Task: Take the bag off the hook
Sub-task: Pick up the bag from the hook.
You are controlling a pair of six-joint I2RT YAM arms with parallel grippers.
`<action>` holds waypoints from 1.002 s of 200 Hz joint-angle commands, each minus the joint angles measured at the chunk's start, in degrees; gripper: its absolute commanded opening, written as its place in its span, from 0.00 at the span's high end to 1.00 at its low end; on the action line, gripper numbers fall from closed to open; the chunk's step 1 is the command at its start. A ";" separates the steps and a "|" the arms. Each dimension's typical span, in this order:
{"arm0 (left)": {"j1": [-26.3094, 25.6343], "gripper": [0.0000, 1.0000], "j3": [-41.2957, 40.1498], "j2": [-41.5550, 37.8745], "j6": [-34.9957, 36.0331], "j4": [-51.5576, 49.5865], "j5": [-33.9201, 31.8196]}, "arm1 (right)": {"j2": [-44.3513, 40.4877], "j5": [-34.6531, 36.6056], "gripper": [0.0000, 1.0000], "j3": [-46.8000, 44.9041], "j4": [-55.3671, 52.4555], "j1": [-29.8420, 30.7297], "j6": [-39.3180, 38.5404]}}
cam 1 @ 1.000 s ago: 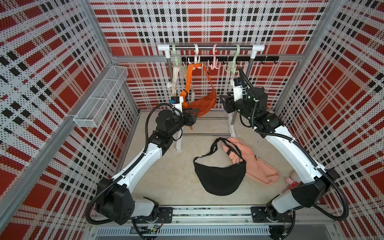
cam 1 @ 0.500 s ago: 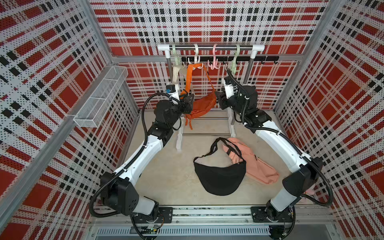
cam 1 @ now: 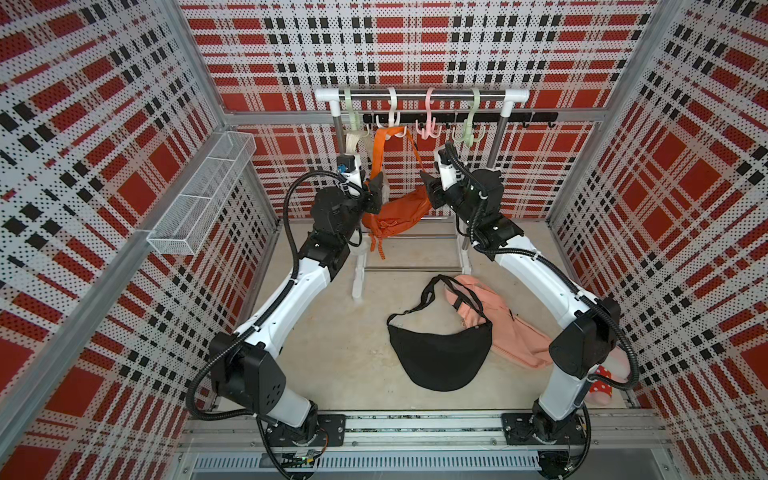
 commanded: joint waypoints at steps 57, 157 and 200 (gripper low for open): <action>0.43 0.50 5.41 4.17 4.65 -0.77 -1.14 | 6.71 -0.95 0.53 5.16 7.46 -0.33 -3.69; 0.34 0.53 9.46 7.34 10.85 -1.69 -1.24 | 13.59 2.84 0.52 9.68 14.10 -0.33 -6.20; 0.60 0.54 9.20 7.87 11.54 0.01 -0.70 | 16.26 3.69 0.52 11.66 15.61 -0.42 -6.39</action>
